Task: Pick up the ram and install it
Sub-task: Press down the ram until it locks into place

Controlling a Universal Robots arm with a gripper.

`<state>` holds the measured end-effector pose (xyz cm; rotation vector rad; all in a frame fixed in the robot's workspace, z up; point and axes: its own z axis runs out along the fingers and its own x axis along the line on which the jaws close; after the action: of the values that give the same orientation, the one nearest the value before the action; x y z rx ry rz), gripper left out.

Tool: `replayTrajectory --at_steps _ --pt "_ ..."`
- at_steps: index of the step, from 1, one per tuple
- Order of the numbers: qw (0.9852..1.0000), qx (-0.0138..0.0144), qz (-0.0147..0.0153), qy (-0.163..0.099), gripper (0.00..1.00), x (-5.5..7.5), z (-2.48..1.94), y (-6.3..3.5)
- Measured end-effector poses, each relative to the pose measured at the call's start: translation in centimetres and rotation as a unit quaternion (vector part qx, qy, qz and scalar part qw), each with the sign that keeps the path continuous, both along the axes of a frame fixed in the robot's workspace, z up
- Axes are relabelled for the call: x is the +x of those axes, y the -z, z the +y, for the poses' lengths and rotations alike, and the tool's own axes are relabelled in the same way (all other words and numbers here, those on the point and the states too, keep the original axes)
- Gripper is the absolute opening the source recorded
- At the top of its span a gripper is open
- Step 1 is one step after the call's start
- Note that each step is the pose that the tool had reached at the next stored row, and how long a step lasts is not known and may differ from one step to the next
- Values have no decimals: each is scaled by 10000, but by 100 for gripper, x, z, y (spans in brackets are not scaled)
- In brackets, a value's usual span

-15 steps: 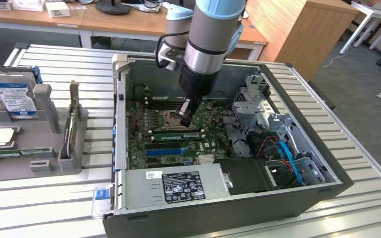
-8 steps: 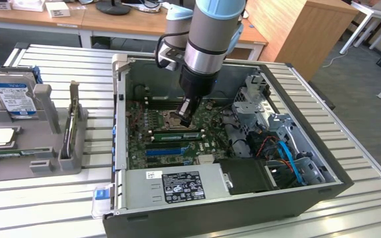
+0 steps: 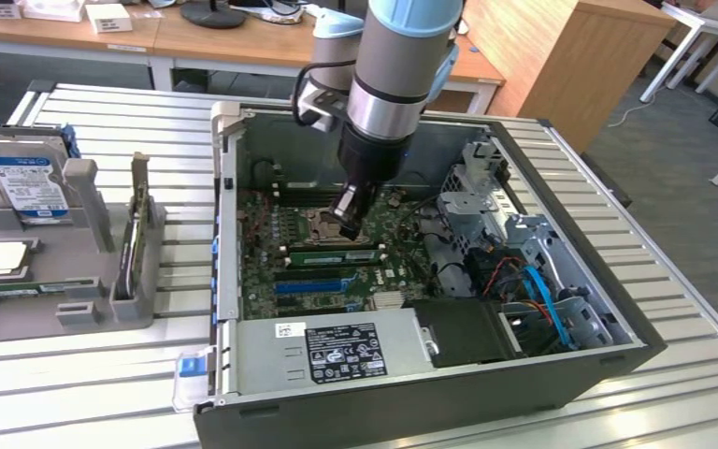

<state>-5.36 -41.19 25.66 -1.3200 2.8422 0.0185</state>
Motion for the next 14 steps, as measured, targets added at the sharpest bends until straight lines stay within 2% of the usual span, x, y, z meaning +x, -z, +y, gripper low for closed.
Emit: replayTrajectory --at_steps 4,7,11,14 --pt "9995 0 0 331 11 0 0 3" --pt "9983 0 0 589 11 0 0 5" --pt "9957 0 0 929 11 0 0 7" --pt "9929 0 0 1190 11 0 0 10"
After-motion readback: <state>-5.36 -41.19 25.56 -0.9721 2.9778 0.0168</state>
